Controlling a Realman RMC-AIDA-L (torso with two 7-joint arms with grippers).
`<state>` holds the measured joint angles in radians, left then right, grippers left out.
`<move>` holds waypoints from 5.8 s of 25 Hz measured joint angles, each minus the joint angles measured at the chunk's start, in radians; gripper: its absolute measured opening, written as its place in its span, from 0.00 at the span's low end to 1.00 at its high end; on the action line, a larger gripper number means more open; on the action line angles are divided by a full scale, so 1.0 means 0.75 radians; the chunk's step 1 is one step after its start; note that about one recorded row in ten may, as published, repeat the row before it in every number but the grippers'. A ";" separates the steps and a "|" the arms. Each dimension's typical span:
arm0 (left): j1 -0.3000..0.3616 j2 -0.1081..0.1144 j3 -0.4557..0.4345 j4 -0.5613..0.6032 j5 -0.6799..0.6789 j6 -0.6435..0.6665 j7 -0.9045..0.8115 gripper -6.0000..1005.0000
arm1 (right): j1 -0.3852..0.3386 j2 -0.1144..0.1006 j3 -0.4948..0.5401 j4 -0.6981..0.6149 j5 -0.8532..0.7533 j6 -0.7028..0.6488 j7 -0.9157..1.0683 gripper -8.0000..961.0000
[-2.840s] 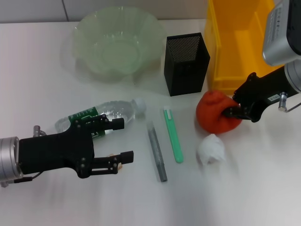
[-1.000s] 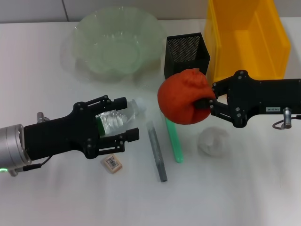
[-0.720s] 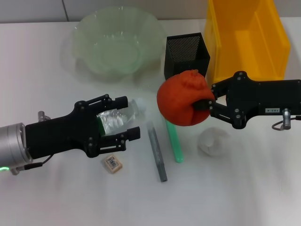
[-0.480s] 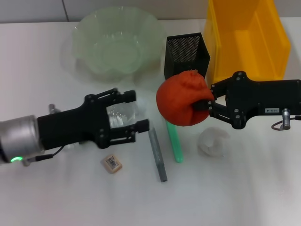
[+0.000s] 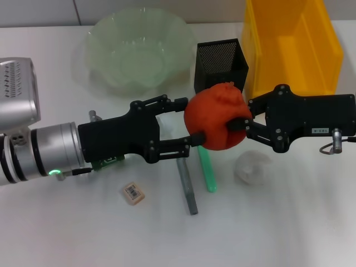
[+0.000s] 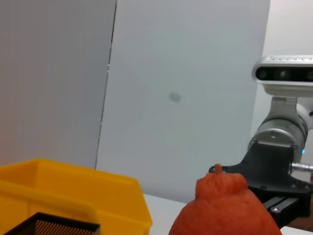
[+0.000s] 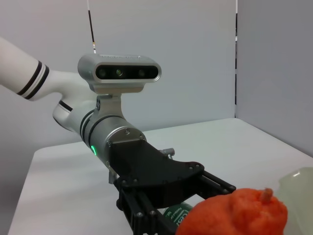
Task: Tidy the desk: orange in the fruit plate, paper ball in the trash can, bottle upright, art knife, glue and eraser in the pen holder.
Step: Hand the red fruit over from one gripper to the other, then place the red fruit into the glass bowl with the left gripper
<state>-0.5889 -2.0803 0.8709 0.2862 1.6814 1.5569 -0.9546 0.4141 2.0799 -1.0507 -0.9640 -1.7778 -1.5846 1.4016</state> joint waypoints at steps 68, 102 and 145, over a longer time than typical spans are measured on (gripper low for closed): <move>-0.051 0.001 0.016 -0.050 -0.002 -0.010 0.019 0.23 | 0.060 -0.006 0.014 0.077 -0.012 0.002 -0.004 0.42; 0.008 0.013 -0.046 -0.034 -0.064 -0.009 0.032 0.07 | 0.007 0.001 0.127 0.138 0.029 -0.056 -0.097 0.73; 0.113 0.000 -0.153 -0.259 -0.692 -0.220 0.487 0.08 | -0.115 0.004 0.342 0.785 0.194 0.048 -0.871 0.73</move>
<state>-0.5041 -2.0800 0.7562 0.0920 1.1626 1.3919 -0.5897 0.3279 2.0829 -0.7944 -0.3751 -1.6320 -1.5482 0.7483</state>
